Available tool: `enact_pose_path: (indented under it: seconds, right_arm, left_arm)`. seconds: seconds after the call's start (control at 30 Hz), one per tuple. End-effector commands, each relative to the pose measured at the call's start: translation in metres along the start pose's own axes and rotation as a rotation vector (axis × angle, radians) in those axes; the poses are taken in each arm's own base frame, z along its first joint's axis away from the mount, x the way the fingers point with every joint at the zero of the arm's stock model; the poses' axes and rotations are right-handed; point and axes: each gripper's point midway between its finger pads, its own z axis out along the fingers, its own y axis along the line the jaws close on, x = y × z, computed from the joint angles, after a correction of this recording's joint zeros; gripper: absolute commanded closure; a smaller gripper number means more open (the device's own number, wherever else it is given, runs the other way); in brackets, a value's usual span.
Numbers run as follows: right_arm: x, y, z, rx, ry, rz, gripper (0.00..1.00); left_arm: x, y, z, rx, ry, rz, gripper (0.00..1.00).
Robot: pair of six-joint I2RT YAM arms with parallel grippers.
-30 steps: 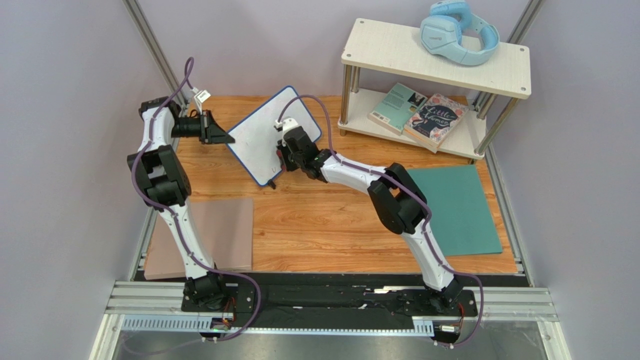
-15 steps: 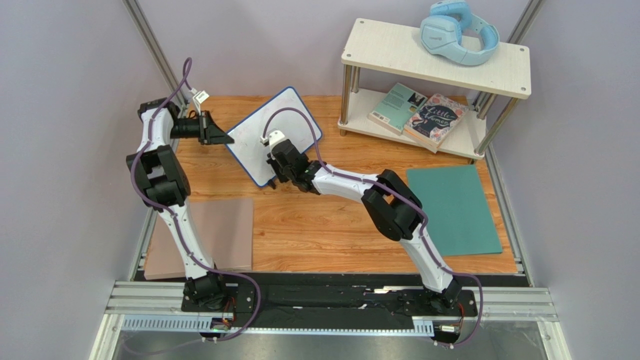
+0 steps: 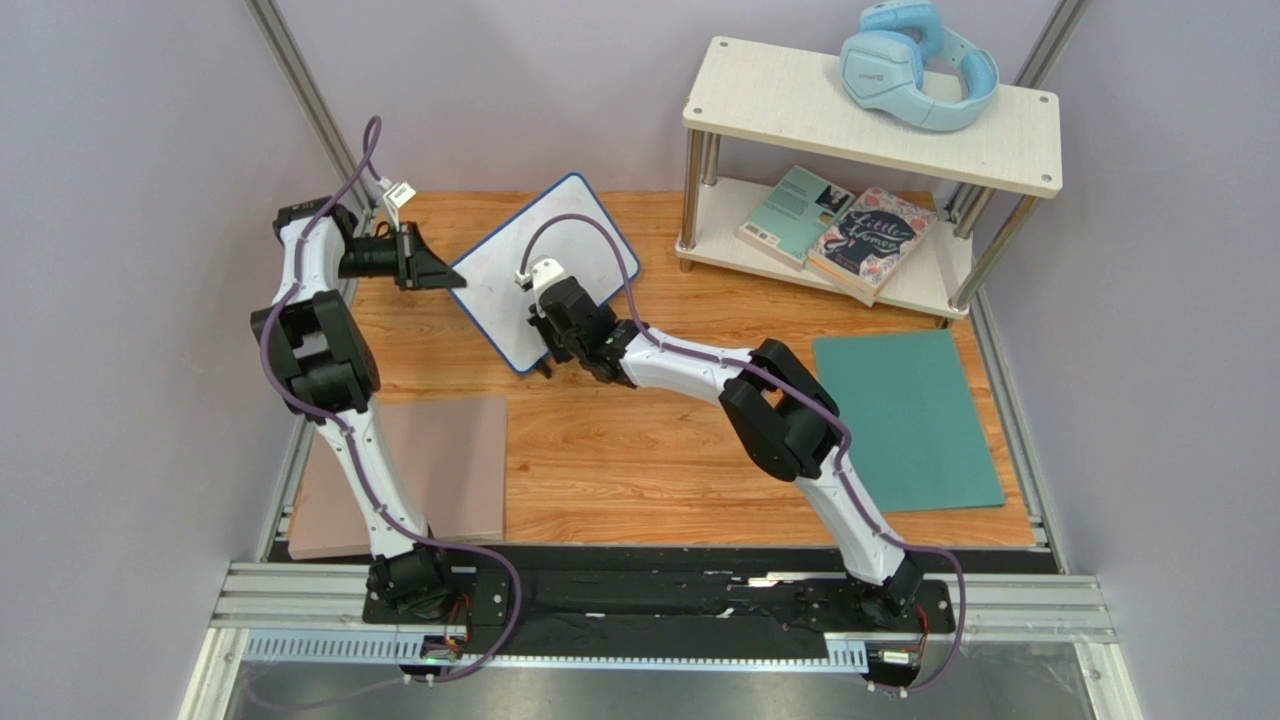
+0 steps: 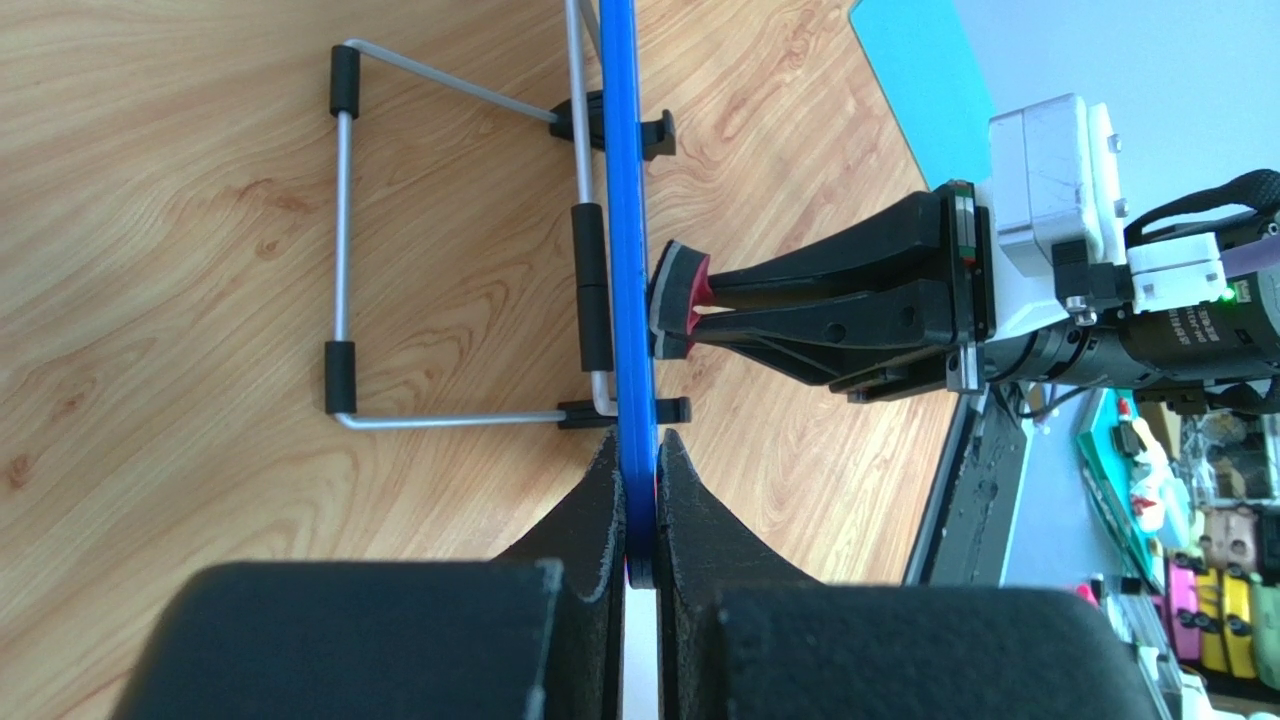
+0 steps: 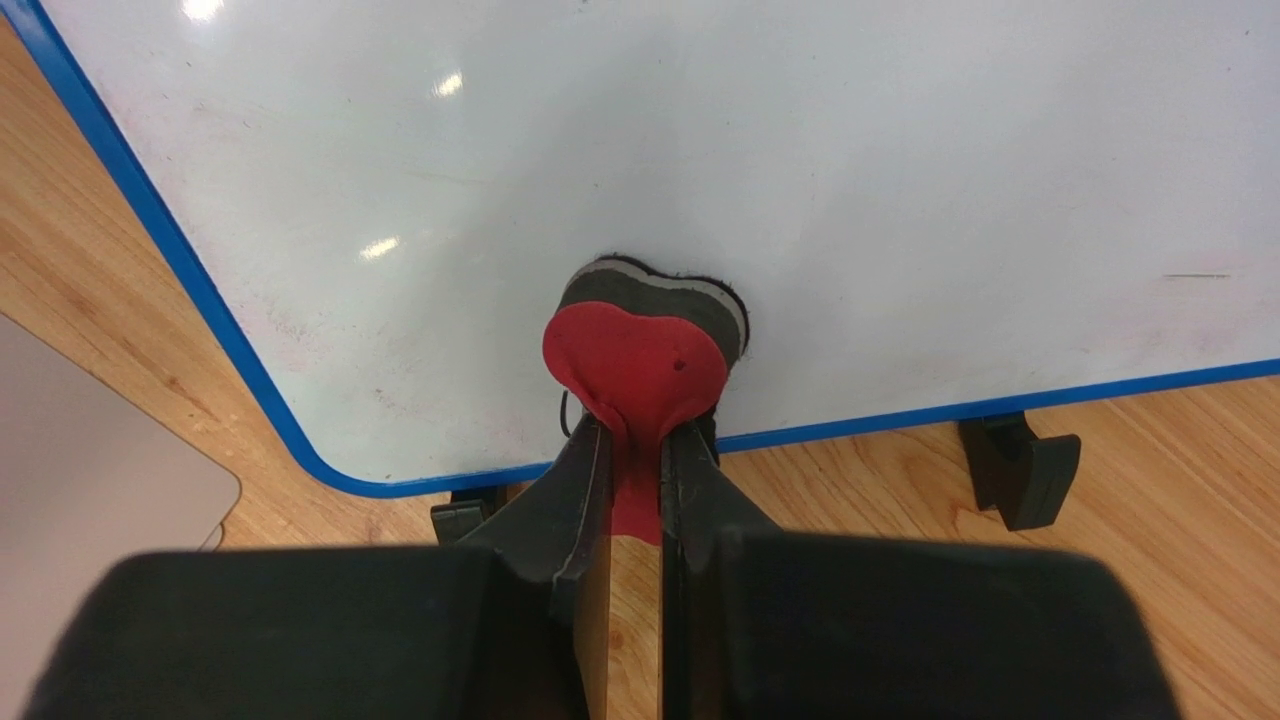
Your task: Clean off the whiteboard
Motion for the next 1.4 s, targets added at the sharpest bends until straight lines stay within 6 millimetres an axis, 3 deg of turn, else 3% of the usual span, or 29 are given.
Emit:
enact_pose_path:
  seconds: [0.0,0.5,0.63,0.87,1.07,1.1,1.13,1.23,1.37]
  right_arm:
    - [-0.054,0.038,0.015,-0.129,-0.220,0.047,1.00]
    - [-0.064,0.058,0.021,-0.232,-0.262,0.059,1.00]
    - [-0.070,0.038,0.030,-0.159,-0.254,0.083,1.00]
    - [-0.047,-0.011,0.031,-0.044,-0.155,0.196,1.00]
    - [-0.084,-0.058,0.001,0.023,-0.232,0.254,1.00]
    - [-0.081,-0.065,-0.003,0.038,-0.230,0.258,1.00]
    - [-0.102,-0.073,-0.020,0.044,-0.279,0.269,1.00]
    - [-0.120,-0.090,-0.050,0.070,-0.323,0.274,1.00]
    - [-0.119,-0.107,-0.086,0.130,-0.304,0.260,1.00]
  left_arm:
    - [0.045,-0.050,0.008,0.085,0.175,-0.256,1.00]
    - [0.044,-0.048,0.009,0.081,0.178,-0.264,1.00]
    - [0.044,-0.049,0.008,0.078,0.181,-0.265,1.00]
    - [0.046,-0.050,0.008,0.081,0.184,-0.270,1.00]
    - [0.048,-0.051,0.009,0.090,0.176,-0.271,1.00]
    - [0.048,-0.052,0.009,0.092,0.178,-0.273,1.00]
    - [0.048,-0.052,0.008,0.091,0.177,-0.270,1.00]
    - [0.049,-0.055,0.008,0.090,0.180,-0.260,1.00]
    - [0.047,-0.056,0.004,0.084,0.172,-0.255,1.00]
